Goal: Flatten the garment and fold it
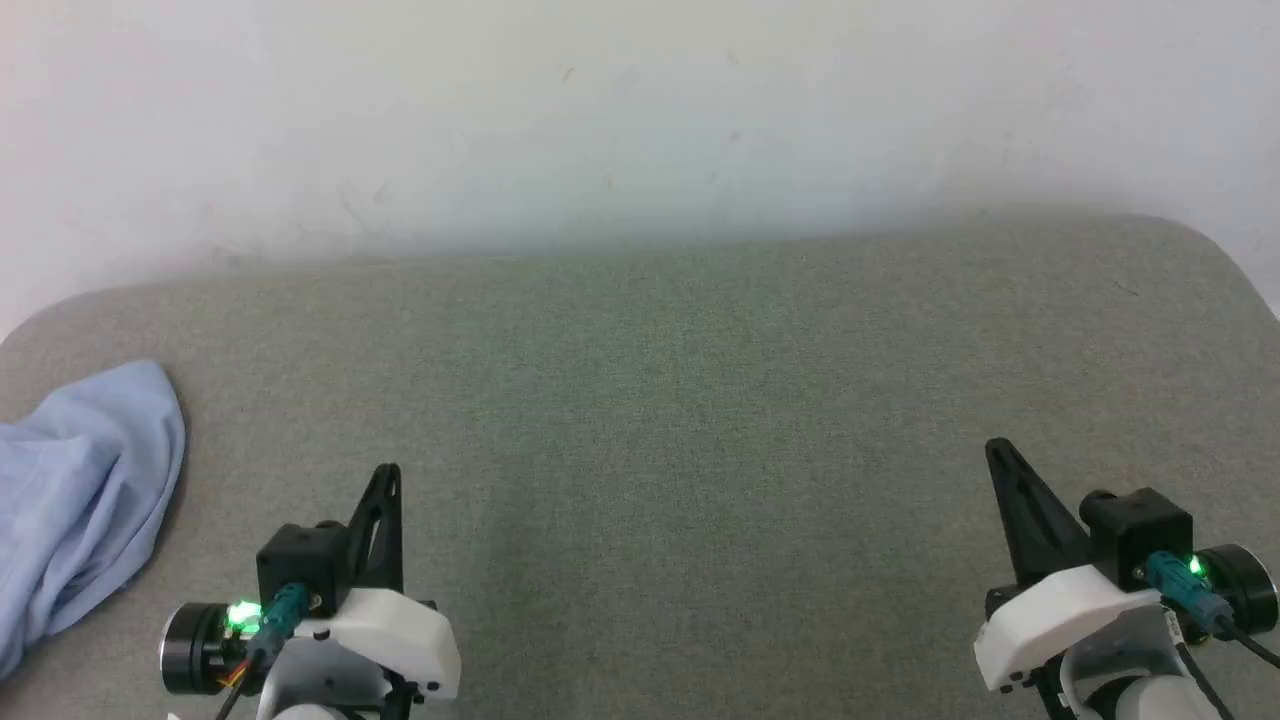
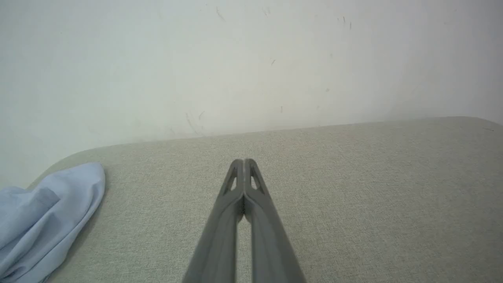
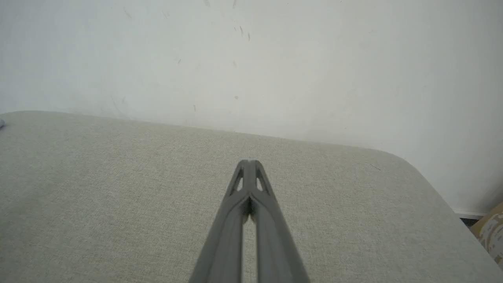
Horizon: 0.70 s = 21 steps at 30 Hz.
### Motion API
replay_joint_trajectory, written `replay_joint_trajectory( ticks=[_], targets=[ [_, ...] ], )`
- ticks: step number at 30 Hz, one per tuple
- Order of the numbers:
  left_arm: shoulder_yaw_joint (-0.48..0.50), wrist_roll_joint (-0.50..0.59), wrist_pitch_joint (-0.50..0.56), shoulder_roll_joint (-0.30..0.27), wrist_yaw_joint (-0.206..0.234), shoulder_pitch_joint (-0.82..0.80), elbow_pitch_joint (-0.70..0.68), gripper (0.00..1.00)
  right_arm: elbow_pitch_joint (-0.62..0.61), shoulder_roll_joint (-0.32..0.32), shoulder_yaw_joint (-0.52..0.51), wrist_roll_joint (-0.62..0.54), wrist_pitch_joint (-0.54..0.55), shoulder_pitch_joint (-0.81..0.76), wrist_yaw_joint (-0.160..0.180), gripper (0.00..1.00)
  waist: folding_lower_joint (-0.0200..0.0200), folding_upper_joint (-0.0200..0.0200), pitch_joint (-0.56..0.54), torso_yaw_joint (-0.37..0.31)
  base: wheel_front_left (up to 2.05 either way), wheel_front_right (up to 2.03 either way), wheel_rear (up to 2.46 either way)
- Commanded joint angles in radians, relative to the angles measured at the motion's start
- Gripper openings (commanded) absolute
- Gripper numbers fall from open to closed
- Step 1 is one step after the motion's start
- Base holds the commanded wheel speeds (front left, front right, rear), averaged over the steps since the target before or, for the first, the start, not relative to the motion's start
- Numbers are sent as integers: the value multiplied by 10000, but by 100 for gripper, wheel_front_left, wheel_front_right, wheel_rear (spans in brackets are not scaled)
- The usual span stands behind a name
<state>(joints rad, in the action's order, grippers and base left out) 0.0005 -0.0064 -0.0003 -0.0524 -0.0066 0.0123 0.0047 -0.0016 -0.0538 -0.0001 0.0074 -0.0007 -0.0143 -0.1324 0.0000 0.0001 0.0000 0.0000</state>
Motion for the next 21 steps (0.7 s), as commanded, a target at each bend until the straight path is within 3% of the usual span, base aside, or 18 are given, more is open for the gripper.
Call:
replay_joint_trajectory(
  ticks=[1, 19, 20, 21],
  targets=[
    [-5, 64, 3, 22, 66, -123, -47, 0, 16, 36, 1, -74, 7, 143, 17, 0, 0, -1, 0, 0, 0, 0, 0],
    [-5, 64, 3, 22, 66, -123, -47, 0, 16, 36, 1, -74, 7, 143, 17, 0, 0, -1, 0, 0, 0, 0, 0],
    [0, -3, -2, 0, -1, 0, 2, 100, 0, 0, -1, 3, -2, 0, 0, 100, 0, -1, 0, 0, 0, 0, 0],
    [0, -3, -2, 0, -1, 0, 2, 100, 0, 0, -1, 3, -2, 0, 0, 100, 0, -1, 0, 0, 0, 0, 0]
  ],
)
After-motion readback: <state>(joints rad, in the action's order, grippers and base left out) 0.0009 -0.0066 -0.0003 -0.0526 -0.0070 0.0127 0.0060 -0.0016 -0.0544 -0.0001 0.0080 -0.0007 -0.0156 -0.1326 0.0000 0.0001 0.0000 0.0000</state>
